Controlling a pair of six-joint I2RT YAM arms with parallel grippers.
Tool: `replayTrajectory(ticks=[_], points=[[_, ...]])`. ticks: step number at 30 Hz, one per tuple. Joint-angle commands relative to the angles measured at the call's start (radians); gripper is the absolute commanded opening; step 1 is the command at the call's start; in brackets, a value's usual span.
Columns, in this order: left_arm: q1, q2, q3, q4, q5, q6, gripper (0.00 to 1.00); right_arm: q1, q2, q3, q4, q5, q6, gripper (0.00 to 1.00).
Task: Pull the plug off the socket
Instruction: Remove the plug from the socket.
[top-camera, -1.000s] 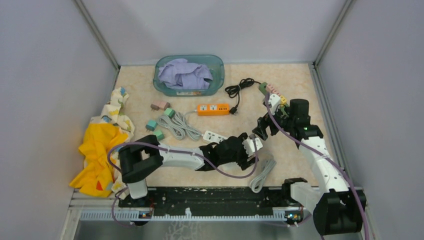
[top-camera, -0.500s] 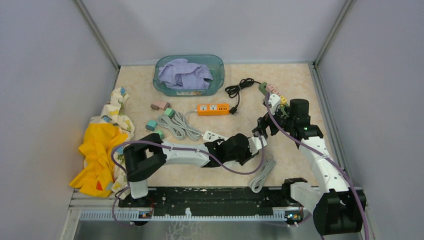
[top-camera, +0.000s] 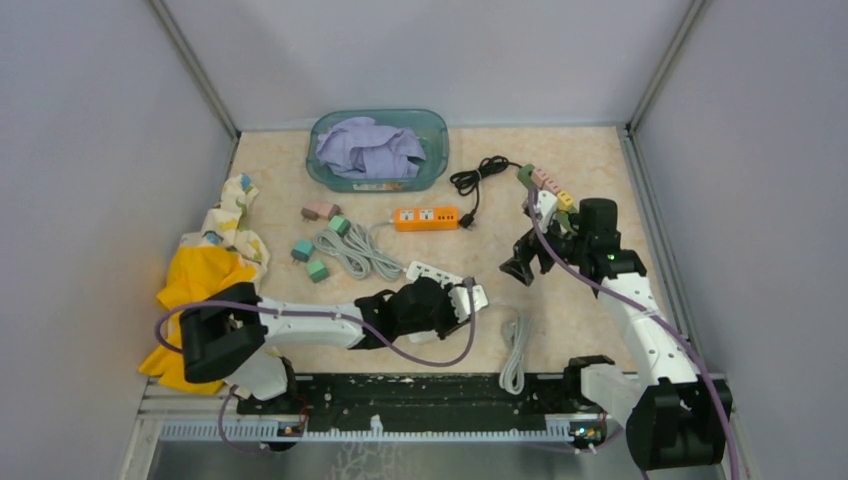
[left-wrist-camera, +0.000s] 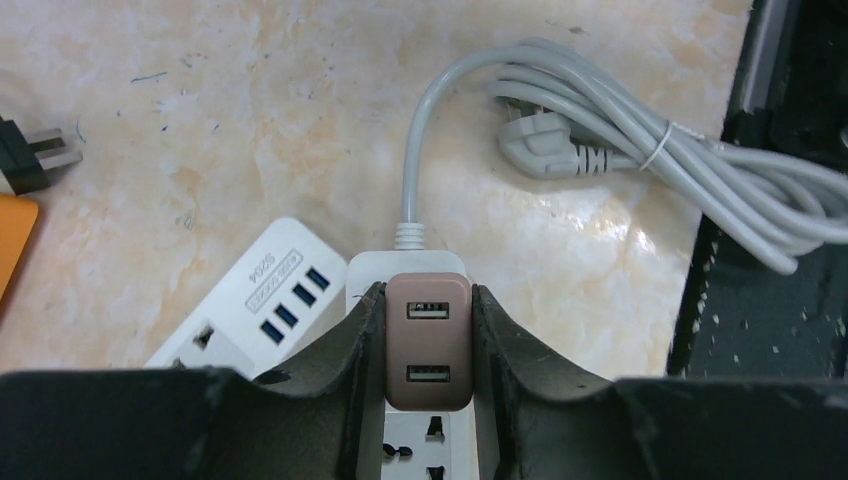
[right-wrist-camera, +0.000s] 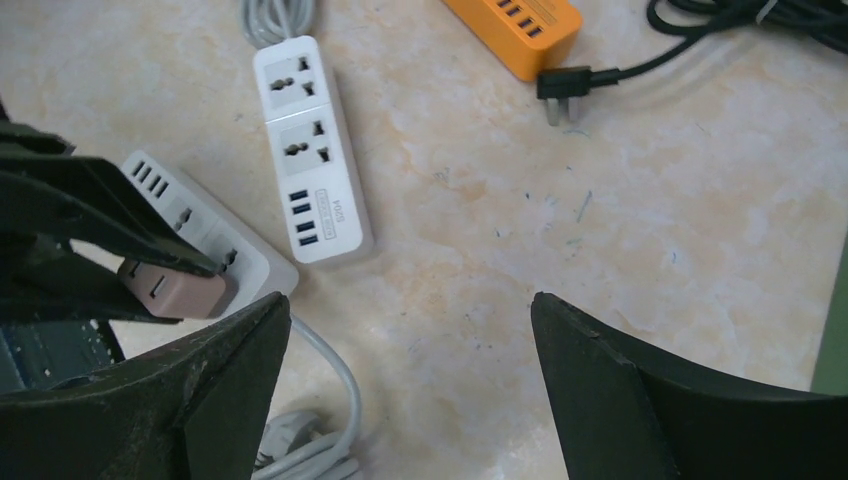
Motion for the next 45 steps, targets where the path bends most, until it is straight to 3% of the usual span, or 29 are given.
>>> replayTrajectory(ticks=[1, 4, 8, 11, 17, 26, 39, 45], points=[[0.001, -0.127, -0.135, 0.203, 0.082, 0.039, 0.01, -0.009, -0.031, -0.009, -0.004, -0.204, -0.120, 0.91], [0.004, -0.193, -0.222, 0.291, 0.090, 0.030, 0.01, -0.009, -0.061, -0.055, -0.071, -0.382, -0.333, 0.90], [0.004, -0.243, -0.279, 0.346, 0.097, 0.027, 0.01, 0.004, -0.079, -0.103, -0.355, -0.555, -0.821, 0.96], [0.004, -0.252, -0.294, 0.383, 0.137, 0.039, 0.01, 0.054, -0.064, -0.124, -0.358, -0.535, -0.889, 0.99], [0.003, -0.247, -0.292, 0.441, 0.191, 0.076, 0.01, 0.196, 0.020, -0.133, -0.332, -0.467, -0.915, 0.99], [0.003, -0.225, -0.272, 0.473, 0.233, 0.082, 0.01, 0.301, 0.032, -0.180, -0.121, -0.345, -0.724, 0.96], [0.004, -0.225, -0.280, 0.539, 0.258, 0.063, 0.00, 0.392, 0.052, -0.184, -0.033, -0.244, -0.657, 0.72], [0.003, -0.237, -0.293, 0.547, 0.240, 0.062, 0.01, 0.393, 0.034, -0.175, -0.029, -0.237, -0.653, 0.50]])
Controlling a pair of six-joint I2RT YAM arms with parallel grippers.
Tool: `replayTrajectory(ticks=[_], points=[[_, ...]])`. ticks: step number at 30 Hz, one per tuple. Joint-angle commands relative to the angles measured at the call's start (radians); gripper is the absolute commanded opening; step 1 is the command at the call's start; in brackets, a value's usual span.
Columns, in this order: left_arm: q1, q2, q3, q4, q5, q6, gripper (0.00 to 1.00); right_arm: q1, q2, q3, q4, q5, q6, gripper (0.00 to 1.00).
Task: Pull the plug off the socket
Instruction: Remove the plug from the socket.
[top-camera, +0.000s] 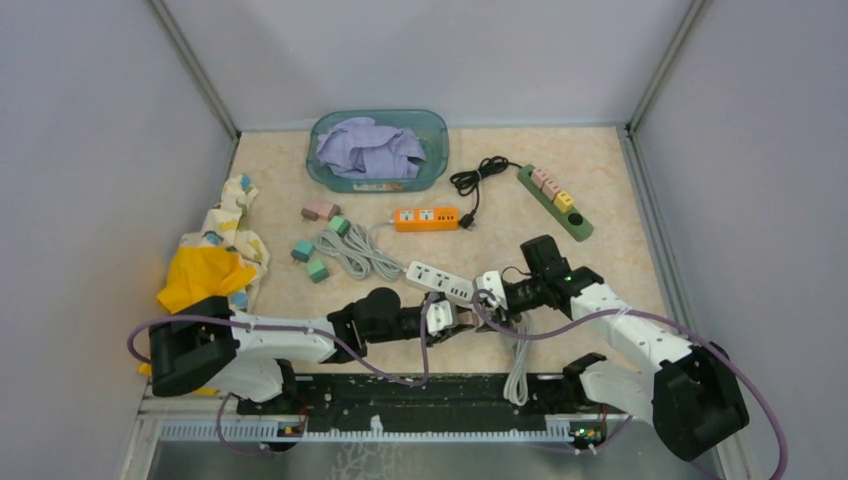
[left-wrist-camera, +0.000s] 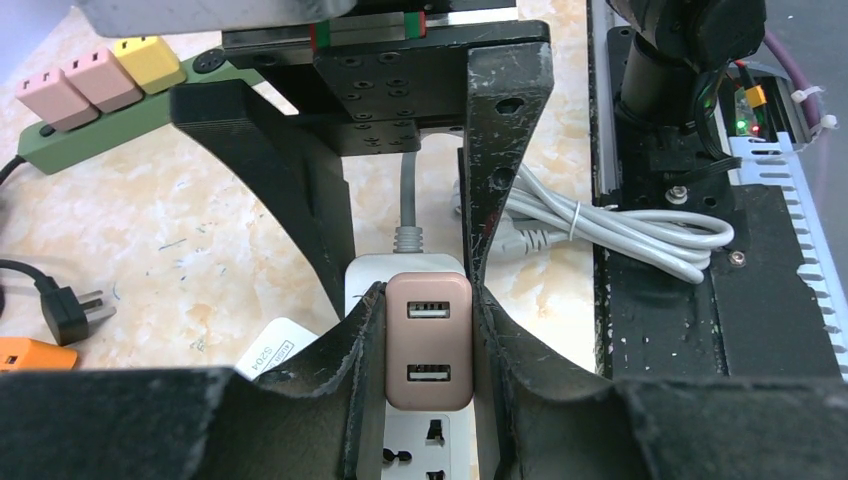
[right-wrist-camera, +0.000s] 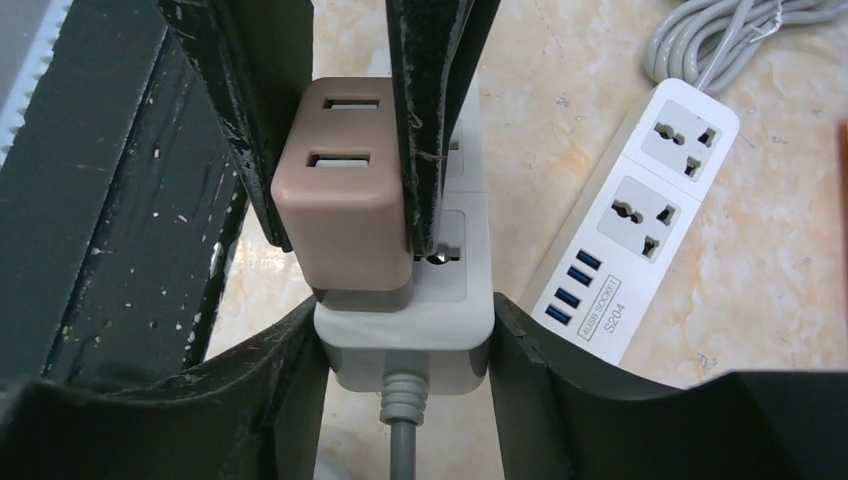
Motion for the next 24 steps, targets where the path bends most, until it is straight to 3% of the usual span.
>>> replayTrajectory(ticks=[1, 5, 9, 17, 24], points=[[-0.001, -0.023, -0.001, 0.107, 0.017, -0.010, 0.01, 0.009, -0.021, 0.012, 0.042, -0.002, -0.003, 0.45], [0.000, -0.031, -0.014, 0.130, -0.011, -0.018, 0.00, 0.009, -0.021, 0.023, 0.035, -0.011, 0.003, 0.24], [-0.002, 0.007, 0.006, 0.141, -0.006, -0.010, 0.00, 0.009, -0.021, 0.041, 0.032, -0.042, 0.038, 0.15], [-0.001, 0.118, 0.076, 0.117, -0.001, 0.007, 0.00, 0.008, -0.019, 0.066, 0.022, -0.053, 0.078, 0.04], [0.049, -0.039, -0.159, 0.383, -0.030, -0.103, 0.01, -0.011, -0.019, 0.079, 0.023, -0.066, 0.109, 0.00]])
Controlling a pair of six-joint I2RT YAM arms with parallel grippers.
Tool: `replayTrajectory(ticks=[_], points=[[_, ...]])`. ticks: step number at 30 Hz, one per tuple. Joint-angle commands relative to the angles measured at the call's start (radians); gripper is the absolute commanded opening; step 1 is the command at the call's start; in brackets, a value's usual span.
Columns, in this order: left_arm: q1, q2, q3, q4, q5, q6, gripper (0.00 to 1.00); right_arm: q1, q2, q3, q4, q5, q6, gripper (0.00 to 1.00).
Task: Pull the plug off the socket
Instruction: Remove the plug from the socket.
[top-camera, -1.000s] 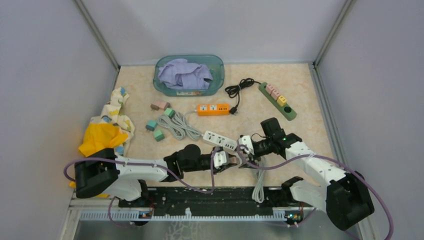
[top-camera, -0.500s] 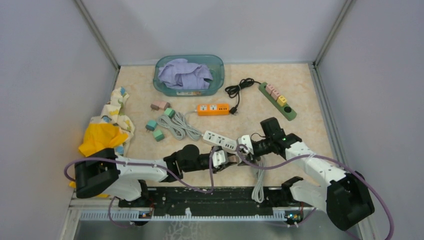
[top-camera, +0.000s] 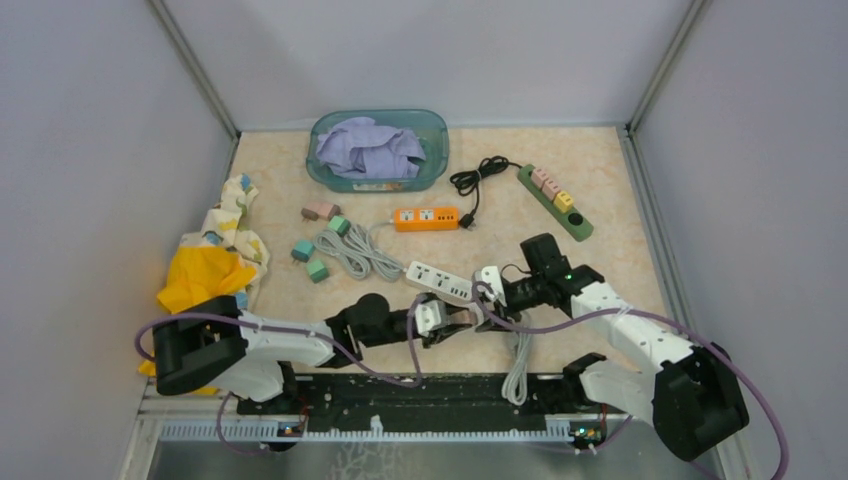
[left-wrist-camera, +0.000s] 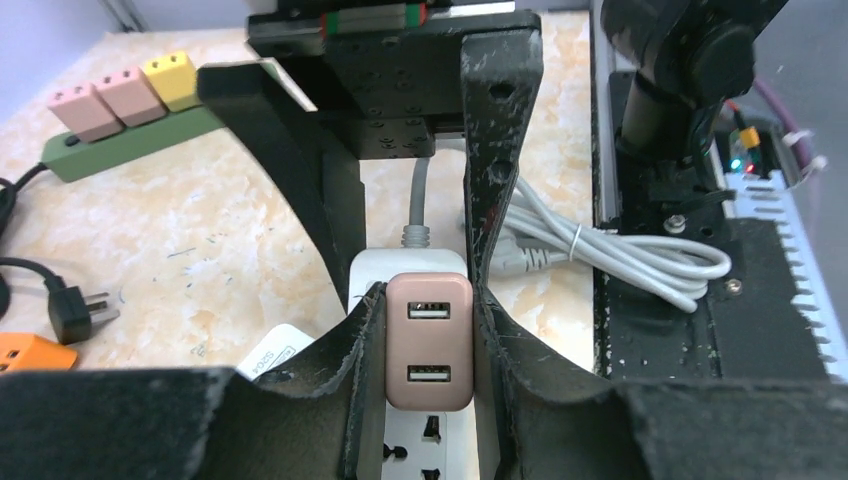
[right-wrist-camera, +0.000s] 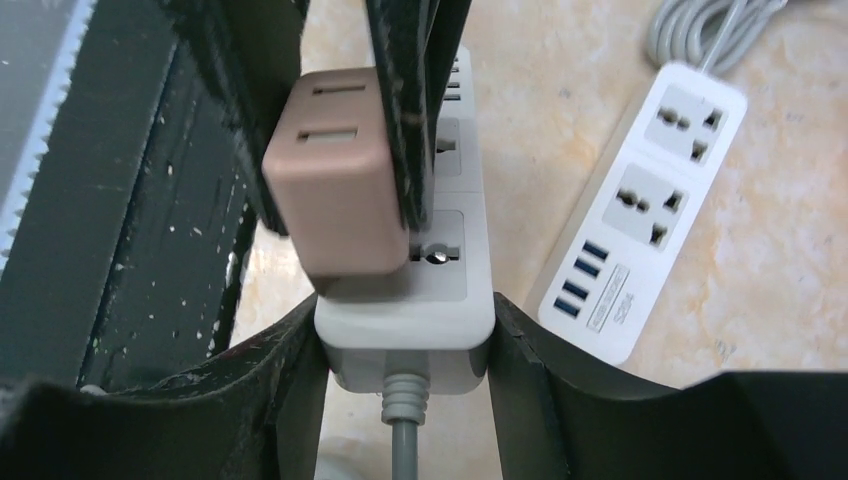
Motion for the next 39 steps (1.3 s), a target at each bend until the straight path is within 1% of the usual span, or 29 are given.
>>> replayTrajectory(ticks=[1, 4, 6, 8, 12, 14, 17, 20, 24, 26, 27, 29, 31, 33, 35, 39], points=[[0.051, -0.102, -0.134, 0.280, 0.013, -0.096, 0.01, -0.002, -0.017, 0.065, 0.048, -0.103, 0.045, 0.00], [0.062, -0.106, -0.199, 0.386, 0.050, -0.119, 0.01, -0.002, -0.012, 0.073, 0.037, -0.100, 0.050, 0.00], [0.061, -0.079, -0.185, 0.385, 0.060, -0.117, 0.01, -0.002, -0.007, 0.080, 0.024, -0.103, 0.042, 0.00], [0.061, -0.045, -0.136, 0.329, 0.075, -0.084, 0.00, -0.002, -0.006, 0.081, 0.017, -0.106, 0.039, 0.00], [0.052, -0.003, -0.003, 0.137, 0.080, -0.027, 0.00, -0.002, -0.003, 0.083, 0.012, -0.102, 0.037, 0.00], [0.053, -0.007, -0.003, 0.147, 0.076, -0.021, 0.00, -0.003, -0.004, 0.085, 0.013, -0.097, 0.042, 0.00], [0.055, -0.047, -0.049, 0.208, 0.039, -0.040, 0.00, -0.011, -0.005, 0.085, 0.015, -0.097, 0.050, 0.00], [0.063, -0.119, -0.091, 0.188, 0.005, -0.071, 0.00, -0.021, -0.003, 0.088, 0.025, -0.088, 0.073, 0.00], [0.074, -0.219, -0.101, 0.023, -0.094, -0.127, 0.00, -0.028, 0.003, 0.086, 0.043, -0.073, 0.096, 0.00], [0.090, -0.259, -0.101, -0.069, -0.164, -0.188, 0.00, -0.028, 0.009, 0.085, 0.071, -0.044, 0.138, 0.00], [0.106, -0.276, -0.101, -0.120, -0.194, -0.230, 0.00, -0.028, 0.012, 0.084, 0.086, -0.027, 0.155, 0.00], [0.158, -0.306, -0.101, -0.214, -0.212, -0.322, 0.00, -0.028, 0.020, 0.084, 0.109, 0.006, 0.188, 0.01], [0.254, -0.334, -0.102, -0.298, -0.167, -0.445, 0.00, -0.028, 0.024, 0.084, 0.124, 0.029, 0.212, 0.01], [0.339, -0.354, -0.110, -0.360, -0.136, -0.523, 0.00, -0.028, 0.026, 0.083, 0.125, 0.029, 0.214, 0.01], [0.402, -0.381, -0.115, -0.427, -0.135, -0.569, 0.00, -0.028, 0.027, 0.082, 0.124, 0.030, 0.211, 0.01], [0.510, -0.435, -0.098, -0.552, -0.196, -0.618, 0.00, -0.028, 0.033, 0.082, 0.122, 0.032, 0.208, 0.01]])
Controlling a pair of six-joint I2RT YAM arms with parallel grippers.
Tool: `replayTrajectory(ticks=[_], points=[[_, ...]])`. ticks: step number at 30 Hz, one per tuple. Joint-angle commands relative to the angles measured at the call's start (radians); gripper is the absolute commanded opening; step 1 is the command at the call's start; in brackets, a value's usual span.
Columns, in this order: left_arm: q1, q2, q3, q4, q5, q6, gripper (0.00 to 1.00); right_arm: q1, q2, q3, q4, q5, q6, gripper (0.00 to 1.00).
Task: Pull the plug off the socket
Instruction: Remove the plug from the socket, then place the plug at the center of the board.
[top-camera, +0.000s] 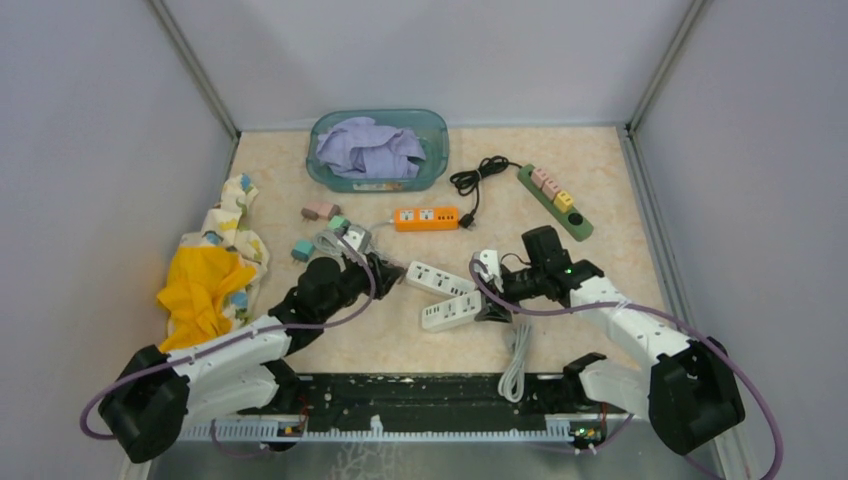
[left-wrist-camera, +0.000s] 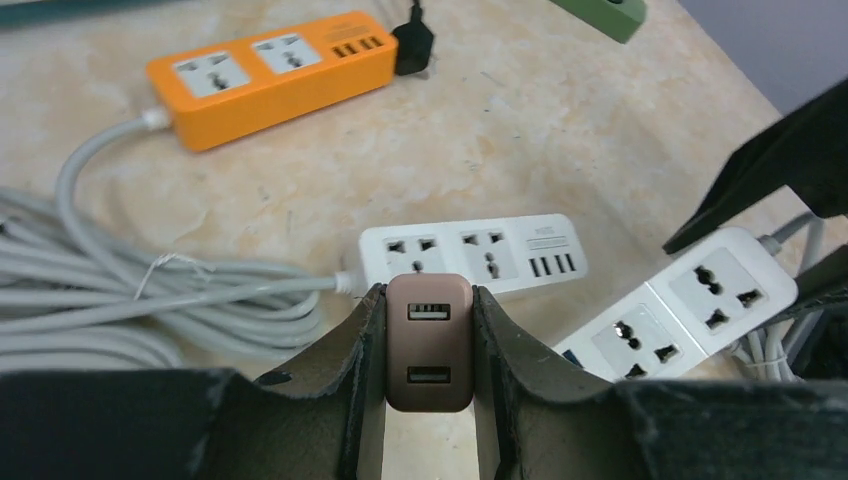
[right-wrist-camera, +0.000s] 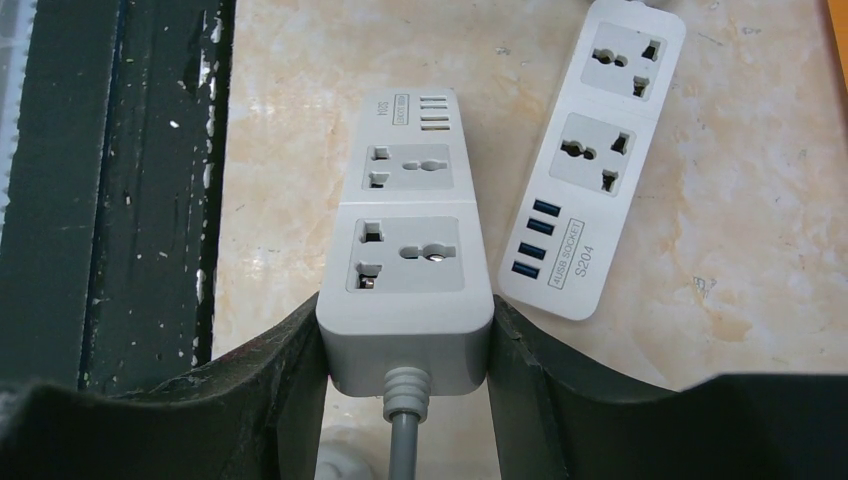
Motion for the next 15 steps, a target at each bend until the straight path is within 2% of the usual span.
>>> replayTrajectory(ticks=[1, 8, 15], points=[[0.115, -0.061, 0.014, -0.183, -0.043, -0.130, 0.00, -0.007, 0.000, 0.049, 0.049, -0.024, 0.016, 0.02], [0.450, -0.056, 0.023, -0.266, -0.020, -0.313, 0.00, -0.007, 0.001, 0.046, 0.043, -0.018, 0.008, 0.02], [0.673, 0.038, 0.058, -0.256, -0.077, -0.510, 0.00, -0.007, 0.001, 0.043, 0.043, -0.019, 0.002, 0.02]])
